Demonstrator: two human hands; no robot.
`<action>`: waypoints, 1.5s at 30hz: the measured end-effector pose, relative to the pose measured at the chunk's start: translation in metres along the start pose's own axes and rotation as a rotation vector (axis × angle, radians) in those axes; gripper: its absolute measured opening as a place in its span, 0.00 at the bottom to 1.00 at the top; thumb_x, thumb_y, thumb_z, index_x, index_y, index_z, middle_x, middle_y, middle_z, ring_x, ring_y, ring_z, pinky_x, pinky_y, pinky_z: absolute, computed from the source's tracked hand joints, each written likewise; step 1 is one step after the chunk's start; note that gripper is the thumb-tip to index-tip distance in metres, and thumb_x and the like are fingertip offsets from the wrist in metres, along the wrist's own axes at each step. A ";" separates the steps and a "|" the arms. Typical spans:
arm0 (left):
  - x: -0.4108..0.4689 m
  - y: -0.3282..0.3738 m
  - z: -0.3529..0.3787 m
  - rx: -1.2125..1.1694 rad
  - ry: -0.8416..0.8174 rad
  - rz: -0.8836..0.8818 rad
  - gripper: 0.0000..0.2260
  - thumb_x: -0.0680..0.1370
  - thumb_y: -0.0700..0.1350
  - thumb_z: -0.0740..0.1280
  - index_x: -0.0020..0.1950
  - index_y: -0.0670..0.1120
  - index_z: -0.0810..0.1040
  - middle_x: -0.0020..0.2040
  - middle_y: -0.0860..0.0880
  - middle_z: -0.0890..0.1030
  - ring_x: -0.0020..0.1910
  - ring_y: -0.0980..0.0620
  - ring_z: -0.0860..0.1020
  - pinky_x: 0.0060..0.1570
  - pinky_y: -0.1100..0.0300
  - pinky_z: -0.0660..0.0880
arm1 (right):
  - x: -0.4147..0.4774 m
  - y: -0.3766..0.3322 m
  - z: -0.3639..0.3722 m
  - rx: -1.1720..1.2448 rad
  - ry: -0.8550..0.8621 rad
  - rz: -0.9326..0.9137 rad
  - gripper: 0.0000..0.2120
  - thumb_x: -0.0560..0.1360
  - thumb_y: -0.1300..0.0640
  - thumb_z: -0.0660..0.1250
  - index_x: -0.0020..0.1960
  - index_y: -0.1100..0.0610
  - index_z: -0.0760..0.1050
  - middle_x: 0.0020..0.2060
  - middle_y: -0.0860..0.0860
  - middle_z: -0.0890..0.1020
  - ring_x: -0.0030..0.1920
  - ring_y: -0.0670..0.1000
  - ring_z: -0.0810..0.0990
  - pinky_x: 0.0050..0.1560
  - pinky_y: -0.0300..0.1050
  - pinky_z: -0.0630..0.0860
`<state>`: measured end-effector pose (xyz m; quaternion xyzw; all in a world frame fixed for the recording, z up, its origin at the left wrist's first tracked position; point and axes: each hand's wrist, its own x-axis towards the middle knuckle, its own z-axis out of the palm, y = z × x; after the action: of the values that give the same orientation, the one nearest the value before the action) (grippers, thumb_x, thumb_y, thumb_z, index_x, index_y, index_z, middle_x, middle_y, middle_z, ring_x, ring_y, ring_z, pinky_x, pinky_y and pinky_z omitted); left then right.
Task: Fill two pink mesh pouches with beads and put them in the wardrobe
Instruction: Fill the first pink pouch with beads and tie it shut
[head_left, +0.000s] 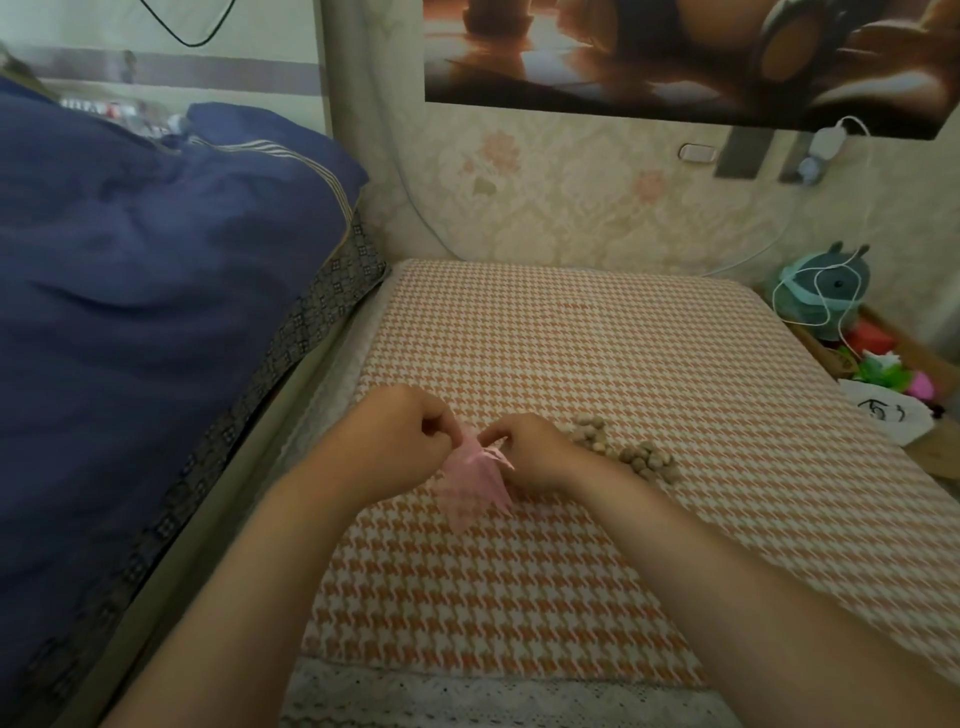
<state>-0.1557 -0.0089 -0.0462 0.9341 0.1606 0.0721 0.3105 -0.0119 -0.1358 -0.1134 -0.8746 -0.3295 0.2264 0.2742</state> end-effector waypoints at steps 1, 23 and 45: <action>0.000 0.000 0.000 0.010 -0.018 0.006 0.13 0.75 0.38 0.64 0.40 0.54 0.84 0.34 0.56 0.82 0.27 0.63 0.76 0.25 0.71 0.68 | 0.001 0.000 0.000 0.011 -0.006 0.007 0.12 0.80 0.54 0.69 0.62 0.56 0.83 0.58 0.55 0.84 0.51 0.51 0.83 0.53 0.46 0.80; 0.024 0.046 0.047 0.087 -0.046 -0.045 0.12 0.77 0.38 0.64 0.55 0.50 0.83 0.51 0.52 0.79 0.34 0.59 0.76 0.27 0.68 0.68 | -0.045 0.055 -0.043 -0.550 0.038 -0.099 0.04 0.76 0.51 0.68 0.44 0.49 0.80 0.48 0.49 0.83 0.54 0.56 0.82 0.47 0.51 0.81; 0.024 0.061 0.069 0.065 -0.104 0.067 0.05 0.74 0.49 0.66 0.47 0.54 0.80 0.41 0.53 0.82 0.40 0.53 0.80 0.41 0.54 0.79 | -0.082 0.039 -0.076 -0.045 0.260 -0.359 0.04 0.75 0.47 0.75 0.49 0.44 0.85 0.45 0.40 0.81 0.41 0.36 0.77 0.42 0.37 0.73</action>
<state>-0.1012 -0.0852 -0.0640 0.9511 0.1153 0.0285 0.2851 -0.0058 -0.2430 -0.0632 -0.8295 -0.4469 0.0519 0.3308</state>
